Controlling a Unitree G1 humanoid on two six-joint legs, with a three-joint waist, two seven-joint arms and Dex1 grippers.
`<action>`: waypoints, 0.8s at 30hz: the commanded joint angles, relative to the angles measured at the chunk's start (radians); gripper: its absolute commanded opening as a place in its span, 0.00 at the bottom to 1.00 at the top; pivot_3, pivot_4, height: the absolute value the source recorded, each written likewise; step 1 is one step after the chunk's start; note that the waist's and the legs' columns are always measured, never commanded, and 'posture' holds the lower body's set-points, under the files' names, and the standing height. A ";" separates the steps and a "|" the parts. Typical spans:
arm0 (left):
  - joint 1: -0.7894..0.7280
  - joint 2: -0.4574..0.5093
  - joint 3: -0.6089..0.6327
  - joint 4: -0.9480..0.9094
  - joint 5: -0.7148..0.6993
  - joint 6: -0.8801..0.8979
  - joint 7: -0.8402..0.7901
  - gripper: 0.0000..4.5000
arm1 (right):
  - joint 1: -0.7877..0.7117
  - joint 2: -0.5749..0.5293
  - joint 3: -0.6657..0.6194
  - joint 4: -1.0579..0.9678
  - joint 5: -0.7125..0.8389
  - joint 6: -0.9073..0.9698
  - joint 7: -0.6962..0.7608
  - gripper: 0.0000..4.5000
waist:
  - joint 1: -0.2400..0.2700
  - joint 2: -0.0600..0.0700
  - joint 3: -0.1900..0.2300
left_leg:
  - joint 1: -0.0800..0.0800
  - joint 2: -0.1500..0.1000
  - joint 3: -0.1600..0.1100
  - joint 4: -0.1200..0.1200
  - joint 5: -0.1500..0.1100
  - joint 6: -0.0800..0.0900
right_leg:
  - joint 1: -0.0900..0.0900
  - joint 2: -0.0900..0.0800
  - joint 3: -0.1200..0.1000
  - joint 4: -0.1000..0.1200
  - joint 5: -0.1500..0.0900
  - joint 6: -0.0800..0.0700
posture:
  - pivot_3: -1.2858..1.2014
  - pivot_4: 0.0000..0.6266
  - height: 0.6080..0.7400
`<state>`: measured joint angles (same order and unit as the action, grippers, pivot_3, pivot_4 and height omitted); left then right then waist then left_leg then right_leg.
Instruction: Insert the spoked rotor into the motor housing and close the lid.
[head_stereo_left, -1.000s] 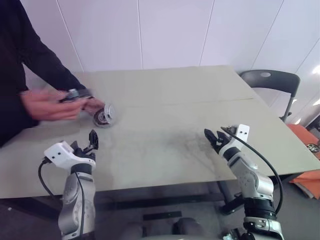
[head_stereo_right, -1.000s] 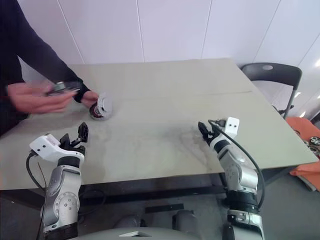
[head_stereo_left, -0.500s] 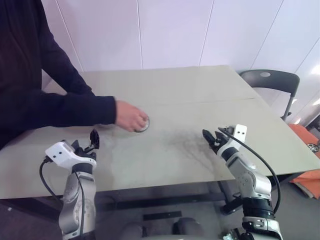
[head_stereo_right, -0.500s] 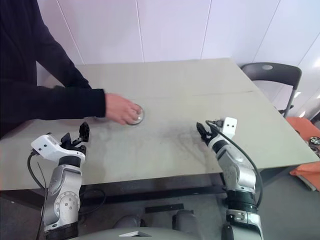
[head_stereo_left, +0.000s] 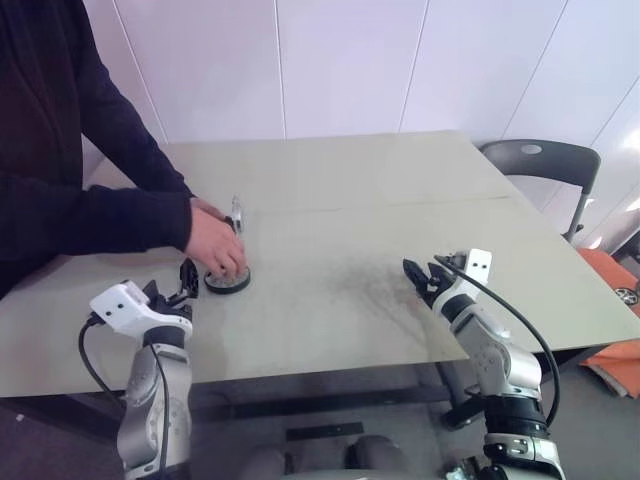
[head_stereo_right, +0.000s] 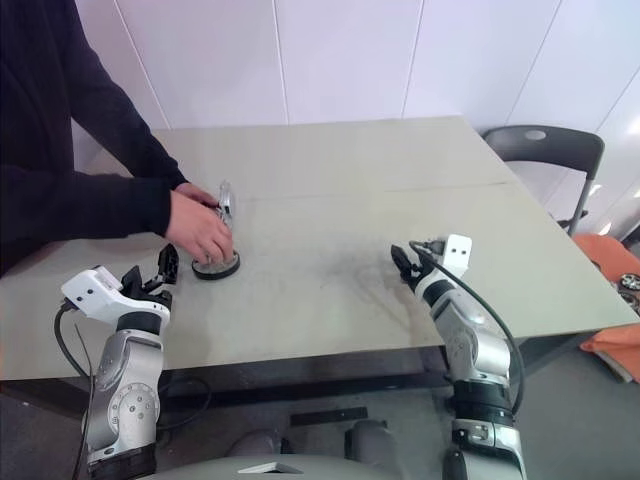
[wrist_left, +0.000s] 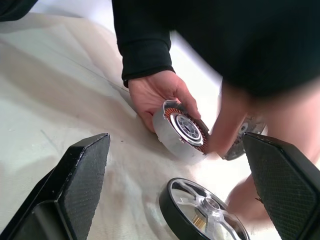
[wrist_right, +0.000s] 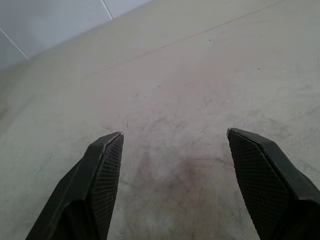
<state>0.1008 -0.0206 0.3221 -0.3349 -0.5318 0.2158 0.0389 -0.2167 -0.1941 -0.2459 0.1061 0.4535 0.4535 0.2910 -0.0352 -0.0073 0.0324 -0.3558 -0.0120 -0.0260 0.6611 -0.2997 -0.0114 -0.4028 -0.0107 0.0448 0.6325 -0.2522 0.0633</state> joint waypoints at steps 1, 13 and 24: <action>-0.015 0.010 -0.023 -0.031 0.002 -0.008 -0.026 1.00 | -0.023 -0.006 -0.004 -0.015 0.004 -0.010 0.009 0.77 | 0.000 0.000 0.000 | 0.000 0.000 0.000 0.000 0.000 0.000 | 0.000 0.000 0.000 0.000 0.000 0.000 | 0.52 0.00 1.00; -0.022 0.000 -0.049 -0.021 0.013 -0.019 -0.025 1.00 | -0.025 -0.030 -0.012 -0.017 0.010 0.004 0.020 0.77 | 0.000 0.000 0.000 | 0.000 0.000 0.000 0.000 0.000 0.000 | 0.000 0.000 0.000 0.000 0.000 0.000 | 0.52 0.00 1.00; -0.061 -0.008 -0.079 0.027 0.017 -0.014 -0.038 1.00 | 0.017 -0.039 -0.037 -0.074 0.016 0.024 0.002 0.77 | 0.002 0.001 0.000 | 0.000 0.000 0.000 0.000 0.000 0.000 | 0.000 0.000 0.000 0.000 0.000 0.000 | 0.52 0.00 1.00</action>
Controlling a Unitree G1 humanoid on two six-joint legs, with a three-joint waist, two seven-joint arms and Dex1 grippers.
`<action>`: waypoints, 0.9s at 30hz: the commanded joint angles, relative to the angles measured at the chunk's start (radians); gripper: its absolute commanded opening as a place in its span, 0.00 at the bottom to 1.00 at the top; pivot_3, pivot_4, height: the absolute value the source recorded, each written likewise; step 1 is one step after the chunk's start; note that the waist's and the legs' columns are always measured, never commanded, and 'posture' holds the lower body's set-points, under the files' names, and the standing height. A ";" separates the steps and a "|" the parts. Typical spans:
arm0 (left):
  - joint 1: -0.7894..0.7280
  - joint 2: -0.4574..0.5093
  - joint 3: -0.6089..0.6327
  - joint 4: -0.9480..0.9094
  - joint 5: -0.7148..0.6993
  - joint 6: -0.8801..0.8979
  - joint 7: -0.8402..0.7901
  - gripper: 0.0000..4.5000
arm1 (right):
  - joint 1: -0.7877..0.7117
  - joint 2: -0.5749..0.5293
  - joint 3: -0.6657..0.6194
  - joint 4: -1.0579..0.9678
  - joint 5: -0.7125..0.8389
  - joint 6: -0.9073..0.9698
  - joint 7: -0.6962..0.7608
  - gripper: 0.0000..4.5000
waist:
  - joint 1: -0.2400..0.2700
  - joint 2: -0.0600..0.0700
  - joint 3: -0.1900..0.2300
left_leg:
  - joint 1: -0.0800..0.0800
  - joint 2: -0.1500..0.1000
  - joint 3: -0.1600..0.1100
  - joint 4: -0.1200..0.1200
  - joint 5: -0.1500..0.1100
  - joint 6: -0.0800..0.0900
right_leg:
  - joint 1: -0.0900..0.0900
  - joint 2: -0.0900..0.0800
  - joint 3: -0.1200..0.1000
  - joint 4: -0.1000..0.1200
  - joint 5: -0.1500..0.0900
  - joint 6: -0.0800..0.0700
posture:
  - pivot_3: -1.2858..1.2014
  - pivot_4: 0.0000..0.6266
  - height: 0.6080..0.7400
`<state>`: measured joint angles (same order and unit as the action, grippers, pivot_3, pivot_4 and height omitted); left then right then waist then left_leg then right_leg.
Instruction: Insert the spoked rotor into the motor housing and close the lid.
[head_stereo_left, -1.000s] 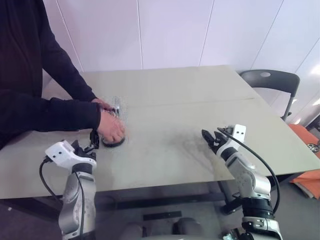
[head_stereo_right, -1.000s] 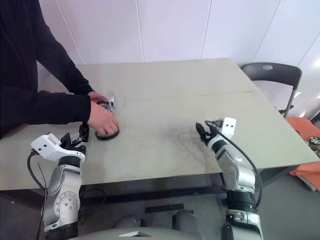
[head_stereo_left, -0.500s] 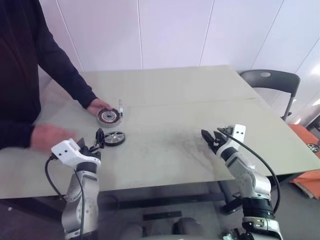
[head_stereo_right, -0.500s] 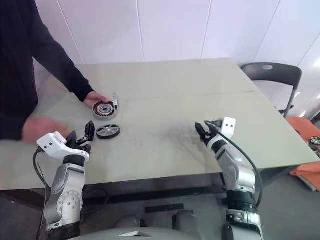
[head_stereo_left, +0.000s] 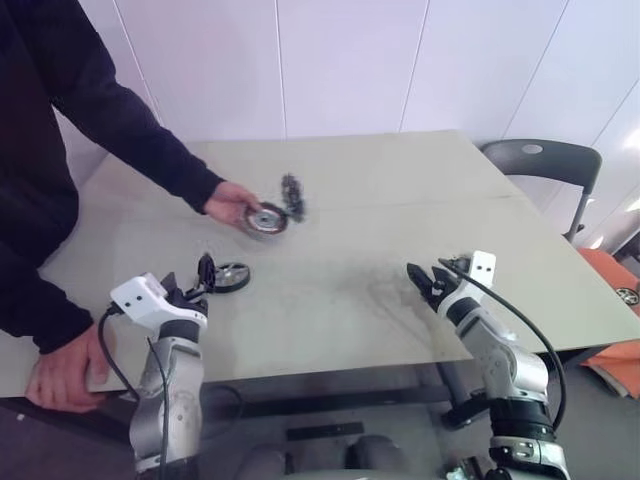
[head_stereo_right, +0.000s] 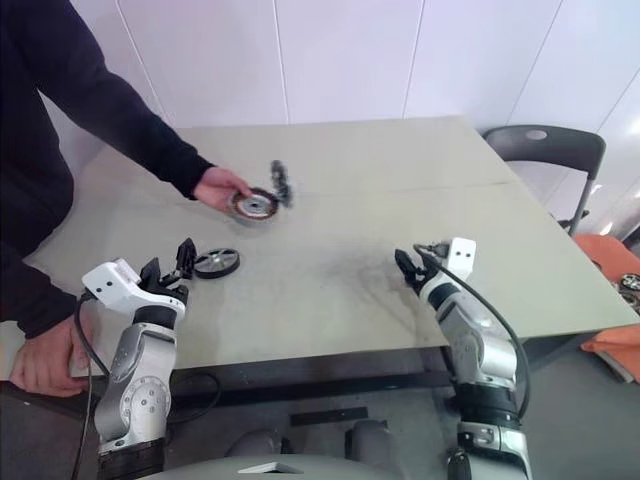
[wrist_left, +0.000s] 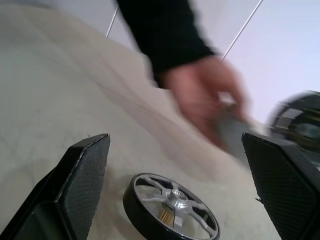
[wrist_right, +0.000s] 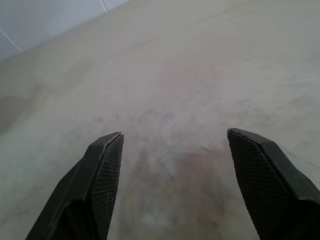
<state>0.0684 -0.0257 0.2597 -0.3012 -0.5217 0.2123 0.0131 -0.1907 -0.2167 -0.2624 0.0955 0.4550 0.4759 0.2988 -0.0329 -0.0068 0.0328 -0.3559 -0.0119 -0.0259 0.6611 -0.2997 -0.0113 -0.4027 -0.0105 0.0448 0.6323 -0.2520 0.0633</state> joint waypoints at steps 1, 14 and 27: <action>-0.033 -0.004 -0.020 -0.002 0.006 -0.010 -0.015 1.00 | -0.005 -0.017 -0.023 -0.072 0.015 0.005 -0.010 0.77 | 0.000 0.000 0.000 | 0.000 0.000 0.000 0.000 0.000 0.000 | 0.000 0.000 0.000 0.000 0.000 0.000 | 0.52 0.00 1.00; -0.069 0.000 -0.014 0.044 0.005 -0.014 -0.040 1.00 | 0.039 -0.003 -0.037 -0.139 0.021 0.020 -0.032 0.77 | 0.000 0.000 0.000 | 0.000 0.000 0.000 0.000 0.000 0.000 | 0.000 0.000 0.000 0.000 0.000 0.000 | 0.52 0.00 1.00; -0.054 0.005 0.007 0.028 -0.002 -0.018 -0.037 1.00 | 0.035 0.026 0.004 -0.145 0.006 0.019 -0.042 0.77 | 0.016 0.000 0.000 | 0.000 0.000 0.000 0.000 0.000 0.000 | 0.000 0.000 0.000 0.000 0.000 0.000 | 0.52 0.00 1.00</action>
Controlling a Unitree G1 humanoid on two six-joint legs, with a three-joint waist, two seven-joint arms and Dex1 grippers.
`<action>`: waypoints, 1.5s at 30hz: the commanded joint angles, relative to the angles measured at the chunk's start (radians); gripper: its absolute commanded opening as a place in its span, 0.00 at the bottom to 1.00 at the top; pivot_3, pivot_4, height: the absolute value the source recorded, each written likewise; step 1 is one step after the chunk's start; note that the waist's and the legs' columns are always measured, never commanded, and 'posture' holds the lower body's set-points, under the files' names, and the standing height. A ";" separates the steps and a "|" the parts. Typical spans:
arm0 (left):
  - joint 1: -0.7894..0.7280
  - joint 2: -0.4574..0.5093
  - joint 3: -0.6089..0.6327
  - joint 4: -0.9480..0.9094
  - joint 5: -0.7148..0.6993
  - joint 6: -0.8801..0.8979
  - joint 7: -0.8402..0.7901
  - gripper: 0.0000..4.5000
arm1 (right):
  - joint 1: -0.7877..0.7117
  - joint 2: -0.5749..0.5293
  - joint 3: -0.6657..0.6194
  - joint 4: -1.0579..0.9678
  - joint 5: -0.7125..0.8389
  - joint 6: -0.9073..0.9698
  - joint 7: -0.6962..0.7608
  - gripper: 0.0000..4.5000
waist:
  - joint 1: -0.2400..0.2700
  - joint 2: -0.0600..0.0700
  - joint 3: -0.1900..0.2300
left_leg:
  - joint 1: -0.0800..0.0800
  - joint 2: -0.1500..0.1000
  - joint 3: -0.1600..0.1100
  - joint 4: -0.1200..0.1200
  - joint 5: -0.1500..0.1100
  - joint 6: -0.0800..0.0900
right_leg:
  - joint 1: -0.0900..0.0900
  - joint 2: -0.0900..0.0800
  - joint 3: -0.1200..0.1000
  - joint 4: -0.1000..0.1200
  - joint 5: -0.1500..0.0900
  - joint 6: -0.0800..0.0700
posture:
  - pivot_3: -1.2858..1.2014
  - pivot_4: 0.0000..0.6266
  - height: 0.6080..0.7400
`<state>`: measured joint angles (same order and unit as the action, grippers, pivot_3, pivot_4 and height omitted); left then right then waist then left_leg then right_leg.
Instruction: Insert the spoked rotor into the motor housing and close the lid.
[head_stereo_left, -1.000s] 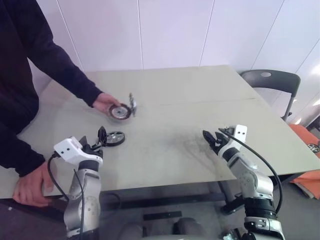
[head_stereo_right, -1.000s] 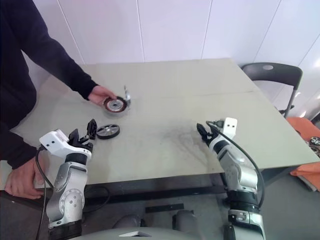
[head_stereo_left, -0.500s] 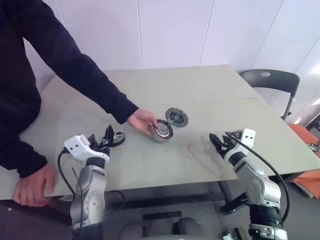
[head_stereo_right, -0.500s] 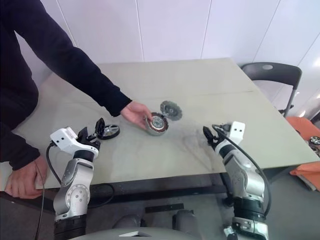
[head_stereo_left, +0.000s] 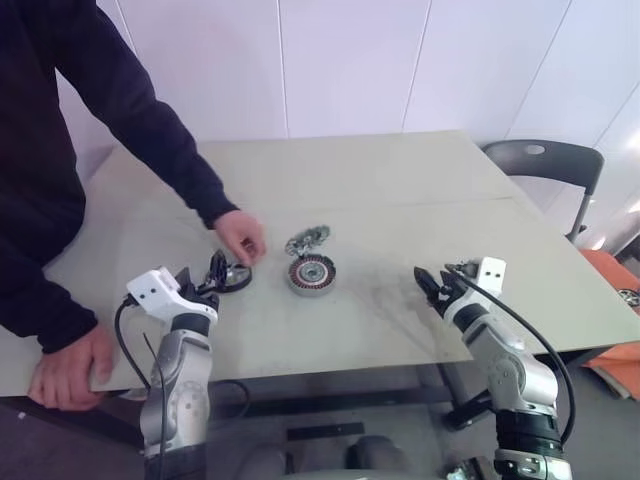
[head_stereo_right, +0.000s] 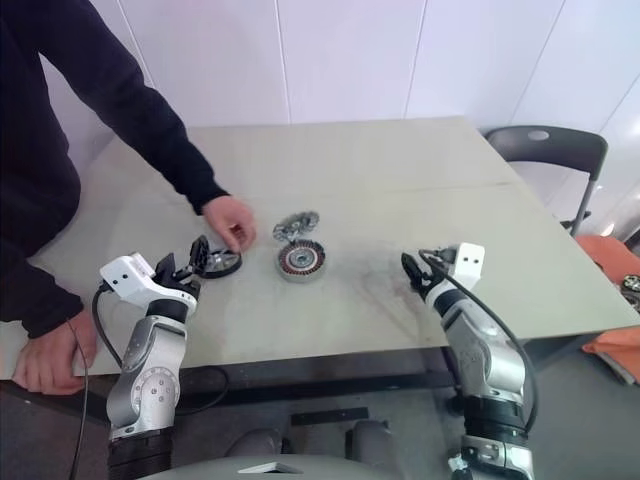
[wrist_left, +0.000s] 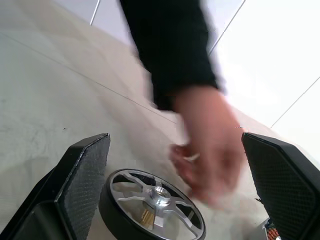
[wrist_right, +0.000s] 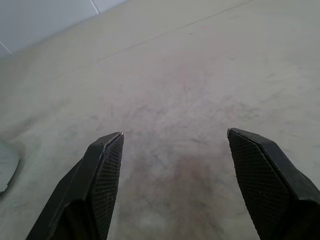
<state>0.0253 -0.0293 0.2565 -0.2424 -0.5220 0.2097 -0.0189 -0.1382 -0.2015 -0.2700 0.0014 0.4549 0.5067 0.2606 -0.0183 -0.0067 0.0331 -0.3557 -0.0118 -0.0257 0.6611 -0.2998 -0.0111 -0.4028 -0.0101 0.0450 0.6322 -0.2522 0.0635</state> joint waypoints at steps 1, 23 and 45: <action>-0.012 0.007 0.010 -0.030 0.001 -0.017 0.000 1.00 | -0.020 0.011 0.010 -0.045 0.007 -0.013 -0.002 0.77 | 0.002 0.000 0.000 | 0.000 0.000 0.000 0.000 0.000 0.000 | 0.000 0.000 0.000 0.000 0.000 0.000 | 0.52 0.00 1.00; 0.068 -0.023 0.017 -0.112 0.014 -0.038 0.034 1.00 | -0.096 -0.009 0.053 0.056 -0.004 -0.013 0.058 0.77 | 0.004 0.000 0.001 | 0.000 0.000 0.000 0.000 0.000 0.000 | 0.000 0.000 0.000 0.000 0.000 0.000 | 0.52 0.00 1.00; 0.101 -0.012 0.021 -0.151 0.011 -0.039 0.052 1.00 | -0.143 0.020 0.083 0.144 -0.030 -0.054 0.072 0.77 | 0.004 0.001 0.001 | 0.000 0.000 0.001 0.000 0.000 0.000 | 0.000 0.000 0.000 0.000 0.000 -0.001 | 0.52 0.00 1.00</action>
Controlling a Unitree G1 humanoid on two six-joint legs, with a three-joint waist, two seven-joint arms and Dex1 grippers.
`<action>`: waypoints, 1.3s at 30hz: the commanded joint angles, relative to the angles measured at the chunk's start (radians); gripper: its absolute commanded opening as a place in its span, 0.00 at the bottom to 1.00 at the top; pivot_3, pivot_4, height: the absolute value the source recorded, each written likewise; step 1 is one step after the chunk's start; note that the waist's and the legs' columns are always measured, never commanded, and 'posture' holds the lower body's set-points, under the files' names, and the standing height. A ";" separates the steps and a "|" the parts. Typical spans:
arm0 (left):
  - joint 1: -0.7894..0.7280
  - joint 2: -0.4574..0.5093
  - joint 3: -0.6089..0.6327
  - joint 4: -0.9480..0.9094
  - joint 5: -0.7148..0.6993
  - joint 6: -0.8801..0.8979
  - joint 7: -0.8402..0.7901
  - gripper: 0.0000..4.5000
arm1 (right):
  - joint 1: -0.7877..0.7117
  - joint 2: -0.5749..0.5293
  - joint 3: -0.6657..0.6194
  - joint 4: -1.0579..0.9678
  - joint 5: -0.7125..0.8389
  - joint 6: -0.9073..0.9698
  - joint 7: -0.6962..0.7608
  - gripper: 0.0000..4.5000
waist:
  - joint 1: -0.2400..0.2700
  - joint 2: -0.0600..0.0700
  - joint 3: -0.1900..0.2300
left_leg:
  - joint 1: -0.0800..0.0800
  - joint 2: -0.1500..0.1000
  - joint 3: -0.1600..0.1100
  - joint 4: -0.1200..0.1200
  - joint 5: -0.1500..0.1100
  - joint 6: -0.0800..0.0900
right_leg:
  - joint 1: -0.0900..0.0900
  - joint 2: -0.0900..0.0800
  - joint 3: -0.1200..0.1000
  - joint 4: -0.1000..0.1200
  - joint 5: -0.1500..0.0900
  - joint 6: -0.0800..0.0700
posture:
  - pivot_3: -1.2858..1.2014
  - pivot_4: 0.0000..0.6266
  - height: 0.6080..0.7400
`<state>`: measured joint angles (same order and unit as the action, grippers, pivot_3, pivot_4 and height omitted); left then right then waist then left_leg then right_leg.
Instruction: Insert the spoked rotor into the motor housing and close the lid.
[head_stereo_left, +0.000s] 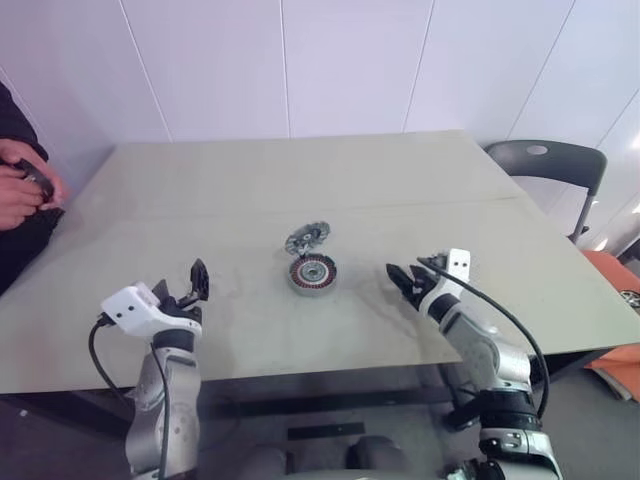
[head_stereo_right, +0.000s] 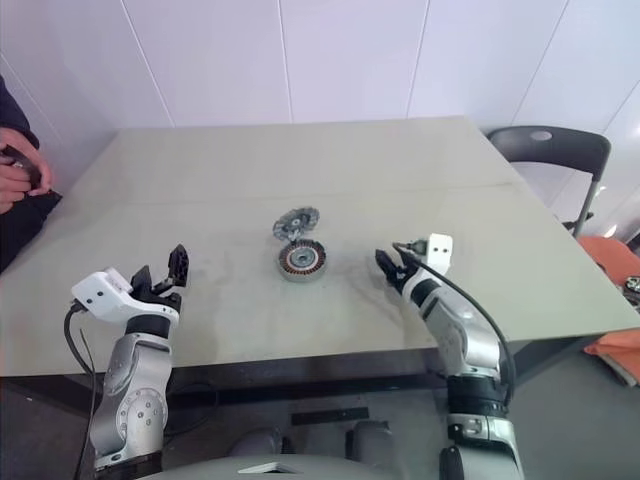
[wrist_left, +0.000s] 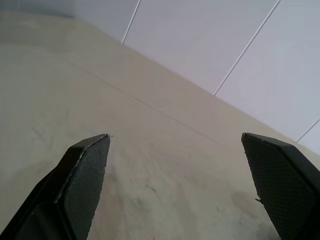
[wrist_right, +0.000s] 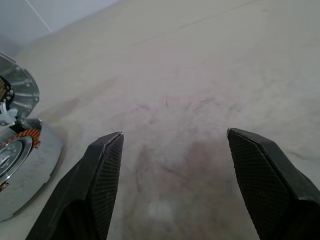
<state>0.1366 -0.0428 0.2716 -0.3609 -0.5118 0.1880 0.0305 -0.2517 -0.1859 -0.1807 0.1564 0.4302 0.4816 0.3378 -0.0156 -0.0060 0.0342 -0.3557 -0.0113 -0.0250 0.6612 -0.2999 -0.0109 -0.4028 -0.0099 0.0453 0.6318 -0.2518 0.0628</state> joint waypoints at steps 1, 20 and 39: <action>-0.012 0.001 0.006 -0.030 0.001 -0.017 0.002 1.00 | -0.031 0.003 -0.012 -0.014 -0.004 -0.028 -0.009 0.77 | 0.002 0.000 0.000 | 0.000 0.000 0.000 0.000 0.000 0.000 | 0.000 0.000 0.000 0.000 0.000 -0.001 | 0.52 0.00 1.00; -0.039 0.014 0.036 -0.014 -0.003 -0.020 0.000 1.00 | -0.063 0.003 -0.010 0.000 -0.007 -0.027 0.017 0.77 | 0.001 0.000 0.000 | 0.000 0.000 0.000 0.000 0.000 0.000 | 0.000 0.000 0.000 0.000 0.001 -0.001 | 0.52 0.00 1.00; -0.034 0.009 0.032 -0.027 0.004 -0.019 0.005 1.00 | -0.058 -0.008 -0.013 -0.002 -0.014 -0.033 0.024 0.77 | 0.001 0.000 0.000 | 0.000 0.000 0.000 0.000 0.000 0.000 | 0.000 0.000 0.000 0.000 0.001 -0.001 | 0.52 0.00 1.00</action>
<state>0.1191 -0.0370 0.3046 -0.3553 -0.5112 0.1865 0.0321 -0.2912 -0.1839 -0.1832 0.1983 0.4088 0.4533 0.3598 -0.0149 -0.0057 0.0346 -0.3557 -0.0113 -0.0248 0.6612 -0.3000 -0.0108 -0.4028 -0.0098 0.0453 0.6319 -0.2510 0.0616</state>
